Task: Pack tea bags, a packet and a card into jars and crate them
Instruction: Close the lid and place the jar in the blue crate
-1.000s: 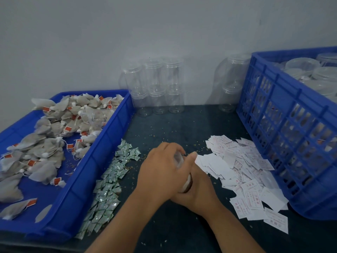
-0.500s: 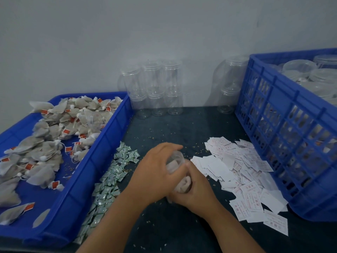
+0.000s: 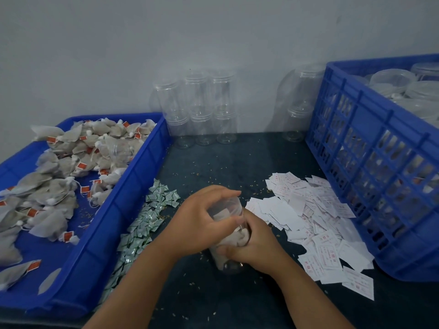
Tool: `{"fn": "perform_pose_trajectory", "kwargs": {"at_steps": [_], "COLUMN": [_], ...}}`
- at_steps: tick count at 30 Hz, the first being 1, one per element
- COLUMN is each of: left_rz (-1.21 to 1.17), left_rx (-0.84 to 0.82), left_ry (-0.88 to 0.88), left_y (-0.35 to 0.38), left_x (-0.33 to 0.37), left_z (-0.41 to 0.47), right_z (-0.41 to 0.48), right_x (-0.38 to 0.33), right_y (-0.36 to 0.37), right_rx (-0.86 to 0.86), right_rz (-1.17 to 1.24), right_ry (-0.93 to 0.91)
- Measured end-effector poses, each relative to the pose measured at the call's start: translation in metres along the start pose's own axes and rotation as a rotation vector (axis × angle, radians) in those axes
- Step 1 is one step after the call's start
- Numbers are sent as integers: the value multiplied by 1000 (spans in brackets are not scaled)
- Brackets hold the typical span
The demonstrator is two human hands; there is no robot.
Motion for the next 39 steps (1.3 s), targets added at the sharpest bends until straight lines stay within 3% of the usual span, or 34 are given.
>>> {"fn": "perform_pose_trajectory", "kwargs": {"at_steps": [4, 8, 12, 21, 28, 33, 37, 39], "left_rz": [6, -52, -152, -166, 40, -156, -409, -344], "left_rx": [51, 190, 176, 66, 134, 188, 330, 367], "left_ry": [17, -158, -205, -88, -28, 55, -41, -90], "left_y": [-1, 8, 9, 4, 2, 0, -8, -5], "left_x": [-3, -9, -16, -19, -19, -9, -9, -13], "left_z": [-1, -4, -1, -1, -8, -10, 6, 20], "right_z": [2, -3, -5, -2, -2, 3, -12, -17], "right_x": [3, -3, -3, -14, -44, -87, -134, -170], "right_y": [6, 4, 0, 3, 8, -4, -42, -70], "right_rx": [10, 119, 96, 15, 33, 29, 113, 186], "right_rz": [7, -107, -115, -64, -463, -494, -509, -500], "right_ry": [0, -67, -51, -32, -64, -79, -106, -142]}}
Point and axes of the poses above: each hand's wrist, its own z-axis towards the middle knuckle, its own y-axis out of the palm, x = y × z, the point moved 5 cm from there along z, towards the middle knuckle, and after that the axes turned 7 degrees about -y, right-handed, at the moved point
